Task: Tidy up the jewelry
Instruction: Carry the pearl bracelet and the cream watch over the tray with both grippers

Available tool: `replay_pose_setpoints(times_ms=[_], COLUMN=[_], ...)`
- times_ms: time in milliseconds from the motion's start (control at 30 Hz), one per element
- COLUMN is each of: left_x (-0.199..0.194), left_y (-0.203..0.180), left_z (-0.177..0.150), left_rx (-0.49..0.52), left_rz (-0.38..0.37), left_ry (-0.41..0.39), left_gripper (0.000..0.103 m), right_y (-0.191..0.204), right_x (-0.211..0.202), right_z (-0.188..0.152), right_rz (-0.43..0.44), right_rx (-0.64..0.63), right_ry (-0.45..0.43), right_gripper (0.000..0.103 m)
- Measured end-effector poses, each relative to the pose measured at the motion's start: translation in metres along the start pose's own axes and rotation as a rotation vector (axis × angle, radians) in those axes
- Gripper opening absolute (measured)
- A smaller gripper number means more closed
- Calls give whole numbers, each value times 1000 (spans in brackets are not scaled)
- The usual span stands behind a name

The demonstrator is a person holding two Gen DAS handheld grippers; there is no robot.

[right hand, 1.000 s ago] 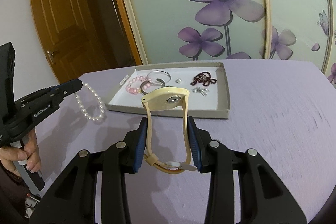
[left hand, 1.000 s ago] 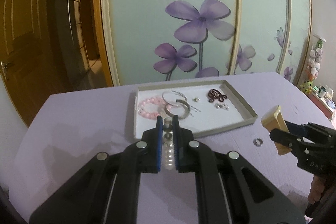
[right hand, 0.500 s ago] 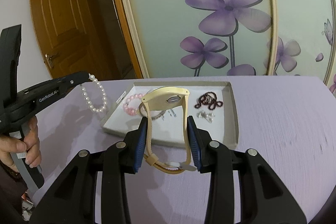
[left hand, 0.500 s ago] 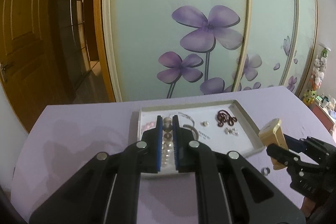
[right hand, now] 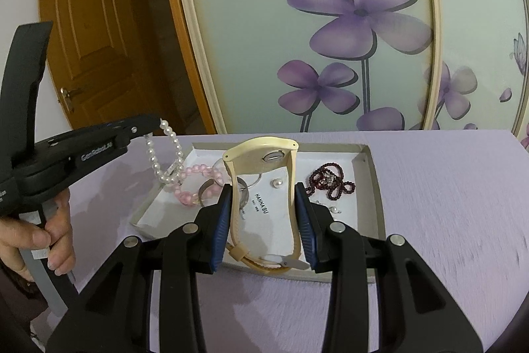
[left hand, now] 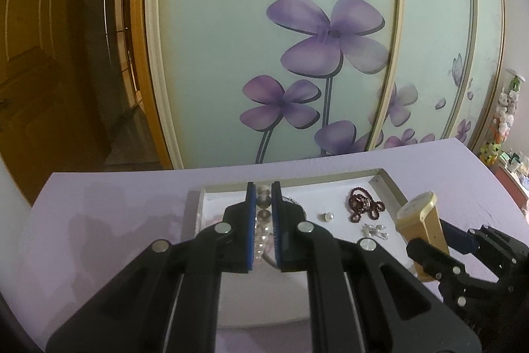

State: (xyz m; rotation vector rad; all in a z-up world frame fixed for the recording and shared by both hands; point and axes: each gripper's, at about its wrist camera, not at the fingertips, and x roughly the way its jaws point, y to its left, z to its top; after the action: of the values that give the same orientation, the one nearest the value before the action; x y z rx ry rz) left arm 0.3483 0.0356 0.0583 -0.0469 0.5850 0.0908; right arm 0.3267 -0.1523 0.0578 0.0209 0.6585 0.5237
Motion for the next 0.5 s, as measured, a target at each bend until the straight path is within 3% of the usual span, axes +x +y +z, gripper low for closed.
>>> replay_pose_setpoints(times_ms=[500], left_x=[34], left_y=[-3], left_z=[-6], left_rx=[-18], left_rz=[-18], left_ry=[41], left_gripper=[9], right_y=[-13], right_x=[16], right_z=[2], right_rz=[-32], right_rx=[26], right_ry=[17], right_gripper=[39])
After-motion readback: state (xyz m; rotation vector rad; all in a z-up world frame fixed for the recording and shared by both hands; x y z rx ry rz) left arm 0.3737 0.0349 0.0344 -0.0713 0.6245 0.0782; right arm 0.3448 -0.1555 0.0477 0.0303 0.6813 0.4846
